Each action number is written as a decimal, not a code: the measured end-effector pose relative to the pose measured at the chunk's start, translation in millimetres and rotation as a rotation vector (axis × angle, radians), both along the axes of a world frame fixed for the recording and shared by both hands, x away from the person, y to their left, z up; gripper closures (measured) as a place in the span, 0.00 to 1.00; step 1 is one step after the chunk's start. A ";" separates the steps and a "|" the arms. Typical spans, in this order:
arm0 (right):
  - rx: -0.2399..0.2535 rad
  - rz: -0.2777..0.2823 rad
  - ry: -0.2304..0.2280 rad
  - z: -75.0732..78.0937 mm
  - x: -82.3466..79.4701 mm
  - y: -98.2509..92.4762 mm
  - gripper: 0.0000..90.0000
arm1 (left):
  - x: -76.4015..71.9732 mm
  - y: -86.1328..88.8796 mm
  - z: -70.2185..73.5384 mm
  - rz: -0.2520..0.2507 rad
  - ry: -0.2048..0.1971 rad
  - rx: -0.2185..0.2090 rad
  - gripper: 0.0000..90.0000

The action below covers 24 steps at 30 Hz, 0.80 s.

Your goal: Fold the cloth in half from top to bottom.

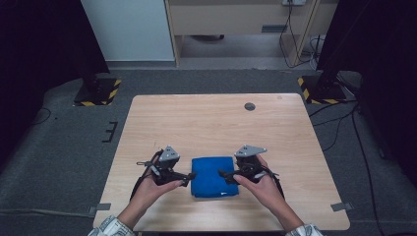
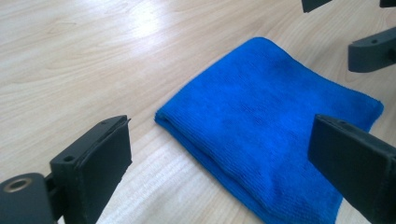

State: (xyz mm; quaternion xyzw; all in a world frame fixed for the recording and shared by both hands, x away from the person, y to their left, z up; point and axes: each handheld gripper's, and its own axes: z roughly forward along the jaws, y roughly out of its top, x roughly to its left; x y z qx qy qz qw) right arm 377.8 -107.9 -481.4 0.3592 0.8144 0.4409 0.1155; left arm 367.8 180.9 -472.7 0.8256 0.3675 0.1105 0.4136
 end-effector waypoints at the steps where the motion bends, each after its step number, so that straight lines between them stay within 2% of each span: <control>1: 0.000 0.001 -0.002 1.2 0.6 0.1 0.07 | 1.5 0.3 1.0 0.003 0.002 -0.001 0.06; 8: 0.005 -0.022 -0.004 6.2 6.7 -3.7 0.07 | 9.8 4.4 8.9 0.021 0.004 0.015 0.03; 13: 0.011 -0.054 -0.018 13.5 14.0 -14.2 0.07 | 15.3 12.2 15.4 0.037 -0.006 0.021 0.04; 18: 0.014 -0.098 -0.021 16.7 21.2 -31.1 0.07 | 20.8 23.5 16.8 0.055 -0.007 0.028 0.04; 24: 0.021 -0.157 -0.026 14.4 30.4 -57.2 0.07 | 30.6 42.1 10.3 0.092 0.003 0.030 0.04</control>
